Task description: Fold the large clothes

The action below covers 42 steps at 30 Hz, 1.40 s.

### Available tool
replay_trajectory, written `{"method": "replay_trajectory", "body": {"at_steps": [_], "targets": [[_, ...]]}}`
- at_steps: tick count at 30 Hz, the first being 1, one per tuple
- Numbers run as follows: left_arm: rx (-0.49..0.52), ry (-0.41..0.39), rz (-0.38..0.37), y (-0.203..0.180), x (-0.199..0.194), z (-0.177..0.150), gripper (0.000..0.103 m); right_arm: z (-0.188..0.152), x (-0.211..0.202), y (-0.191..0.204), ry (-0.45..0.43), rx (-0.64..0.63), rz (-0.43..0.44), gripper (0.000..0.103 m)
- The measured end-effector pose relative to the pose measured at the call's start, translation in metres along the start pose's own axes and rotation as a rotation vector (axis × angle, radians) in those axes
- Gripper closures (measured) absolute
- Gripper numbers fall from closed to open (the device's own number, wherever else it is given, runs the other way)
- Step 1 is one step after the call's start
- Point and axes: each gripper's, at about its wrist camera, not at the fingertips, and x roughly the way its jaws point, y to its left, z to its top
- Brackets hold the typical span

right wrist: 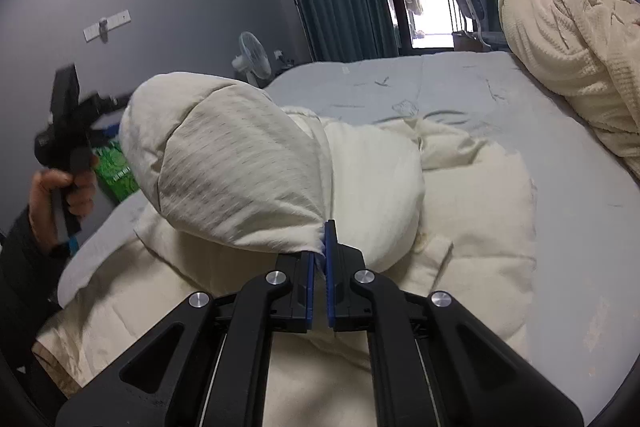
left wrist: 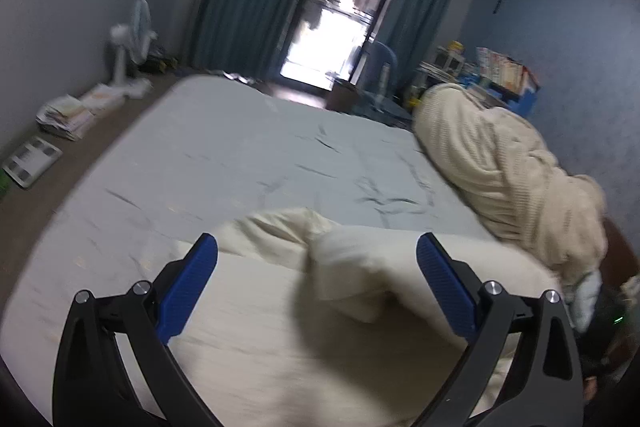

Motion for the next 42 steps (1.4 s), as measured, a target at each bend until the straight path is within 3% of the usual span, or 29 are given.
{"method": "replay_trajectory", "body": {"at_steps": [6, 9, 11, 14, 16, 17, 19, 20, 22, 25, 30, 34, 42], "targets": [[-0.118, 0.193, -0.155, -0.011, 0.028, -0.022, 0.007, -0.01, 0.003, 0.013, 0.033, -0.115, -0.079, 0.098], [-0.175, 0.207, -0.203, -0.011, 0.037, -0.029, 0.01, -0.013, 0.004, 0.015, 0.048, -0.131, -0.079, 0.098], [-0.192, 0.197, -0.213, -0.012, 0.04, -0.029, 0.017, -0.014, 0.002, 0.013, 0.05, -0.128, -0.076, 0.098], [-0.179, 0.203, -0.228, -0.017, 0.045, -0.031, 0.045, -0.014, -0.001, 0.011, 0.052, -0.115, -0.072, 0.096], [-0.17, 0.219, -0.236, -0.022, 0.049, -0.035, 0.074, -0.016, -0.003, 0.01, 0.056, -0.114, -0.087, 0.092], [-0.174, 0.225, -0.246, -0.023, 0.051, -0.035, 0.078, -0.016, -0.004, 0.011, 0.06, -0.118, -0.092, 0.086], [-0.2, 0.223, -0.279, -0.019, 0.052, -0.037, 0.088, -0.019, -0.007, 0.011, 0.063, -0.125, -0.106, 0.061], [-0.202, 0.221, -0.283, -0.019, 0.052, -0.039, 0.089, -0.019, -0.009, 0.012, 0.062, -0.126, -0.099, 0.043], [-0.203, 0.225, -0.289, -0.017, 0.05, -0.04, 0.09, -0.019, -0.016, 0.014, 0.052, -0.137, -0.094, 0.041], [-0.157, 0.231, -0.24, -0.019, 0.043, -0.046, 0.091, -0.019, -0.028, 0.011, 0.034, -0.116, -0.064, 0.032], [-0.107, 0.269, -0.149, -0.018, 0.032, -0.062, 0.092, -0.008, -0.06, -0.006, -0.104, 0.002, 0.038, 0.022], [-0.096, 0.307, -0.098, -0.019, 0.03, -0.085, 0.093, -0.001, -0.056, -0.011, -0.143, 0.036, 0.029, 0.024], [-0.056, 0.325, -0.06, -0.019, 0.03, -0.096, 0.094, 0.003, -0.003, -0.009, -0.001, 0.035, 0.048, 0.029]]}}
